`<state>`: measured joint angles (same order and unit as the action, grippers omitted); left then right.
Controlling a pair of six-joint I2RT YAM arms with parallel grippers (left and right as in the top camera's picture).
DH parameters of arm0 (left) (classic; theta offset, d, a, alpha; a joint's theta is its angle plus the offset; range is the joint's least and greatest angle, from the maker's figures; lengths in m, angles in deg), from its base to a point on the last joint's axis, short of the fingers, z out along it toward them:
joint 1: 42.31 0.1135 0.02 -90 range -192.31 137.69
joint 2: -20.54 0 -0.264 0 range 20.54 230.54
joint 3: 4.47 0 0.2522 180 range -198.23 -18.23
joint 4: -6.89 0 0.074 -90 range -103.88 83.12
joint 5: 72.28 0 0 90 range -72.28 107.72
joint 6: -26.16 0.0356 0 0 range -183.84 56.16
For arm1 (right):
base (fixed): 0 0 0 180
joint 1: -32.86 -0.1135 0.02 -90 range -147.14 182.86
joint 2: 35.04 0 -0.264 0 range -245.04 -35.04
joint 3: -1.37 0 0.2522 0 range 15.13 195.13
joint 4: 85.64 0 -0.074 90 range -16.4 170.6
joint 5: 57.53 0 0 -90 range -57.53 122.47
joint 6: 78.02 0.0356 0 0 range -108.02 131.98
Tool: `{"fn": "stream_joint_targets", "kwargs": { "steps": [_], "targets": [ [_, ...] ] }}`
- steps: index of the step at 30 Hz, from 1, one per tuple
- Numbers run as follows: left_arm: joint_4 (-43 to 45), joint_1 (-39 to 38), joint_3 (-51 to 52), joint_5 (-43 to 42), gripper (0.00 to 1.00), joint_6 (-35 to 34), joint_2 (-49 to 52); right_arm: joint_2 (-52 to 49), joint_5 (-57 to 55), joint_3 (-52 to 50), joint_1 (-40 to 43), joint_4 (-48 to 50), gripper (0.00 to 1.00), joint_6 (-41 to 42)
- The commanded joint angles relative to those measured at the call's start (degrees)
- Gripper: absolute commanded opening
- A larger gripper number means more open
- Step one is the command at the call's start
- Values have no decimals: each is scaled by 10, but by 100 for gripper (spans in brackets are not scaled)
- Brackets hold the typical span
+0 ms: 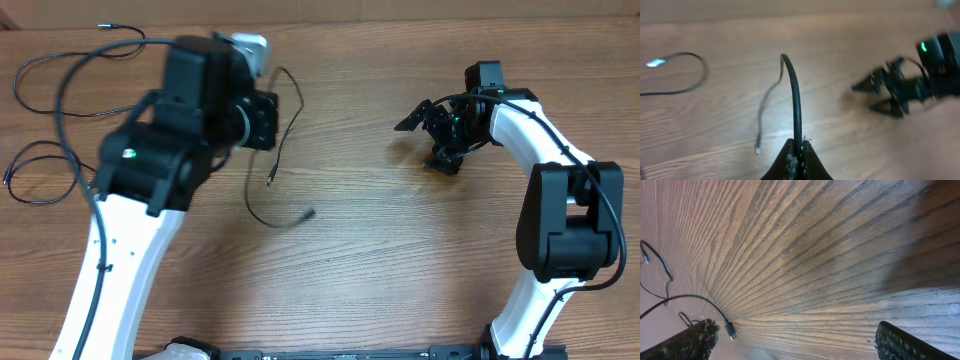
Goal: Untangle cables
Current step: 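Carry the black cable leftward with the left gripper toward the other cables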
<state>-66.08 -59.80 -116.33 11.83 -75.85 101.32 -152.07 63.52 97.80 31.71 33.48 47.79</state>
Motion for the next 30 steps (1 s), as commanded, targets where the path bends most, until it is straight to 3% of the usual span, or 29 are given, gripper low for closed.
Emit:
{"fn": "stream_joint_targets", "kwargs": {
  "steps": [1,8,12,20,25,30],
  "targets": [
    [-1,40,-35,5,4,-35,-20,17,-6,10,0,4,100,-2],
    [-24,47,-36,-23,4,-38,-38,17,-6,10,0,4,100,-2],
    [-43,47,-37,-45,4,-73,-38,17,-6,10,0,4,100,-2],
    [-72,49,-36,58,4,-245,-41,17,-6,10,0,4,100,-2],
    [-52,56,-37,67,4,-243,-50,17,-6,10,0,4,100,-2],
    [-23,123,-37,69,4,-244,-74,17,-6,10,0,4,100,-2]
  ]
}}
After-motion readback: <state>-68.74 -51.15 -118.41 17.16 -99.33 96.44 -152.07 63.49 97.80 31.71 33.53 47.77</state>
